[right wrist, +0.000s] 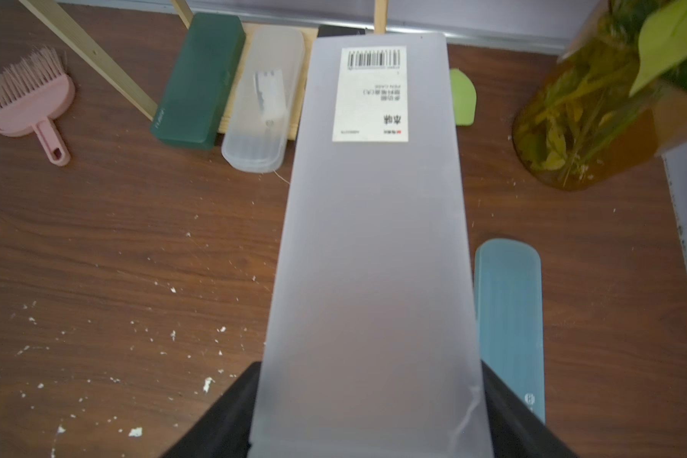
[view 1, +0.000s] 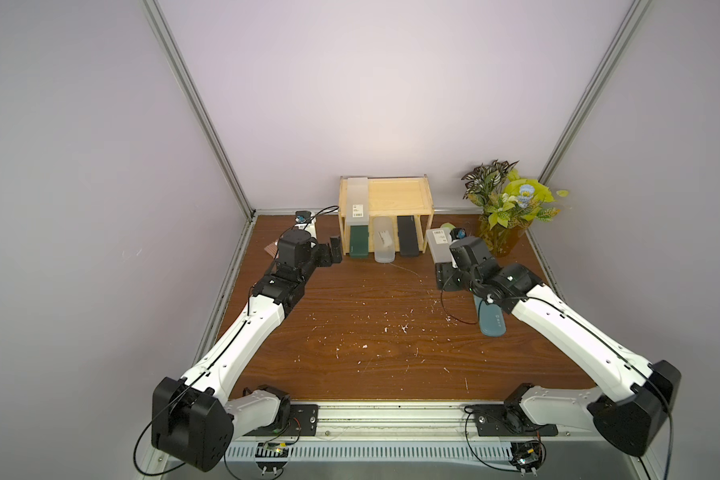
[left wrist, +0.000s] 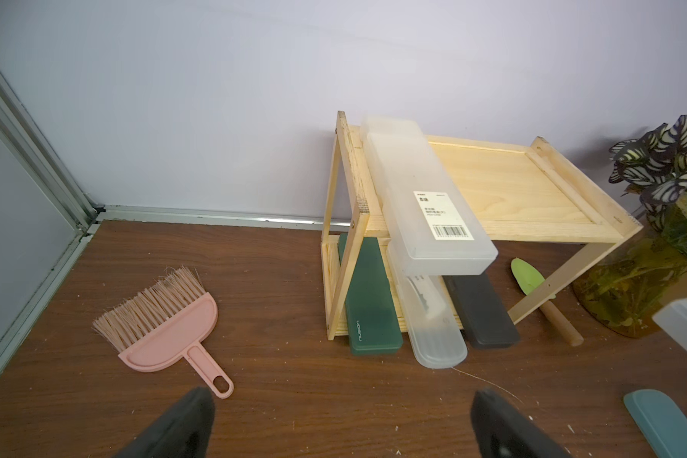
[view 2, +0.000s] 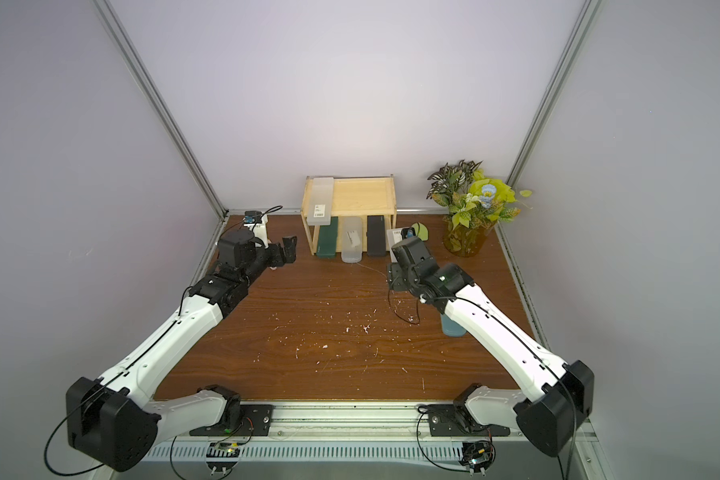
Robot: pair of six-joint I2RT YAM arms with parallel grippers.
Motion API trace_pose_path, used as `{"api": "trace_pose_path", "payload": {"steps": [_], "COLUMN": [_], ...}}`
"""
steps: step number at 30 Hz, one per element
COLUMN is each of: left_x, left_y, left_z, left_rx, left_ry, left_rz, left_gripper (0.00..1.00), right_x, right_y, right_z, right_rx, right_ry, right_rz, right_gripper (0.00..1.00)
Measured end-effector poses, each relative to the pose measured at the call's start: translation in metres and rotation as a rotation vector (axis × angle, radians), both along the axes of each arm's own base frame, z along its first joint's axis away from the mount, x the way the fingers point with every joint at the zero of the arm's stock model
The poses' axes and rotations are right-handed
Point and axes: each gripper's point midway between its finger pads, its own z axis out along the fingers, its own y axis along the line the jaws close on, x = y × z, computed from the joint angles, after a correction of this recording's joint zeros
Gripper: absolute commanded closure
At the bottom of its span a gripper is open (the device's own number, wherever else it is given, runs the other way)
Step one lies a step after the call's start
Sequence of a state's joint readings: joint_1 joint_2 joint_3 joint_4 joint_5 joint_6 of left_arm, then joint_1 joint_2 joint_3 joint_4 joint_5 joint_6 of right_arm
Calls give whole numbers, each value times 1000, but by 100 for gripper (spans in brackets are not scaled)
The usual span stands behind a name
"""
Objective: Remove the pencil cases from the shelf
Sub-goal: Place the pencil case at the center of the board.
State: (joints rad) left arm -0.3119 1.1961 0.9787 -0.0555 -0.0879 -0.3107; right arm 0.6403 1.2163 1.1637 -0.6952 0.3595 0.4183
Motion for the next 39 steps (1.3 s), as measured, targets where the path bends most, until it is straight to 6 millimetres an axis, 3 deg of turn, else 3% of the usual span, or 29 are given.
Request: {"api": "trace_pose_path", "payload": {"steps": [3,9,12,23,32,39], "left_x": [-1,-2,-2,-2,-2,1], "left_y": [-2,-5,-5,-6,-6,-7], "left_z": [-7,-11,-11,-10,-20,-26], "left_rx": [-13,-35,-37,-38,-33,-29], "left_ry": [13,23,21,17,33,45], "left_rz": [-6,-15,-16,-17,-16,-17], "left_gripper": [0,0,0,0,0,0], "right_x": [-24,-52,-58,-41,-40,-38], "right_y": [-18,-34,-37,-28,-32,-34], "right_z": [-39,-126,-151,-176,-201,-204], "right_rx": [-5,-41,-44,39,49,49], "right_ry": [53,189,221,176,206,202], "right_rz": [-33,-70,-87,-126,-144,-152], "right_gripper": [29,28,27,26,24,19]}}
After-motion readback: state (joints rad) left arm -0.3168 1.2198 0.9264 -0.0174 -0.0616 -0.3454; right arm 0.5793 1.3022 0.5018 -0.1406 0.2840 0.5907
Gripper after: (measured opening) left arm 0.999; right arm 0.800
